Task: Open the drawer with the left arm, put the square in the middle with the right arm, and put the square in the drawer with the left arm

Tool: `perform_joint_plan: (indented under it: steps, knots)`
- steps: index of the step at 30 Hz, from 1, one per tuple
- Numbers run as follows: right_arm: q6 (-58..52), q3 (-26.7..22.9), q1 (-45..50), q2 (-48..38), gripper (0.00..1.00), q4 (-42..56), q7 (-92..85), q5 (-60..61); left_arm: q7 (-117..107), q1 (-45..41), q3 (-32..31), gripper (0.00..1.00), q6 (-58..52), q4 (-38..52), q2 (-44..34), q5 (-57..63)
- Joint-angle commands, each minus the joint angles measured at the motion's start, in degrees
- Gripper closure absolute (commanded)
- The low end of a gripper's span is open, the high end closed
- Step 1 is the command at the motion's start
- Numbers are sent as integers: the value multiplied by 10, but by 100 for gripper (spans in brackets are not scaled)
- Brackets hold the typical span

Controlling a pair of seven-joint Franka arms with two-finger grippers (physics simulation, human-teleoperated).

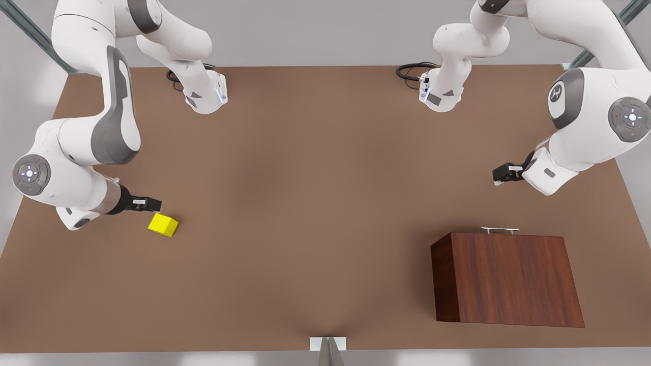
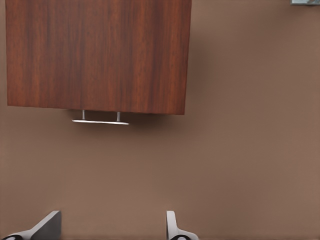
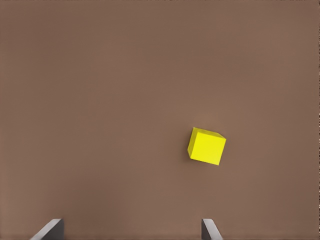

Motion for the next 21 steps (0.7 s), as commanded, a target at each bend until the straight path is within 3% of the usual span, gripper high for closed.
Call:
perform_joint_plan:
  steps: [1, 3, 5, 7, 9, 12, 17, 19, 21]
  knots:
    - [0, 0, 0, 0, 0, 0, 0, 0, -3, 0, 0, 0, -2, -1, 0, 0]
    - [0, 0, 0, 1, 0, -1, 0, 0, -148, 0, 26, 0, 2, -63, -13, 1]
    - [2, 0, 0, 2, 0, -1, 0, 0, -459, 1, 28, 0, 122, -168, -28, 3]
    - [2, 0, 0, 2, 0, -1, 0, 0, -555, 1, 60, 0, 240, -256, -54, 1]
    - [4, 0, 0, 3, 0, 0, 0, 0, -579, 1, 79, 0, 371, -338, -77, 1]
    - [12, 0, 0, 4, 0, -4, 0, -1, -581, 1, 92, 0, 475, -404, -82, 0]
    - [95, 0, 2, 39, 0, -45, 22, 3, -583, 1, 92, 0, 597, -489, -83, -4]
    - [153, 0, -16, 37, 0, -114, 35, 27, -583, 2, 92, 0, 640, -512, -81, -4]
    - [144, -1, -20, 32, 0, -147, 140, 52, -583, 9, 92, 0, 641, -512, -80, -5]
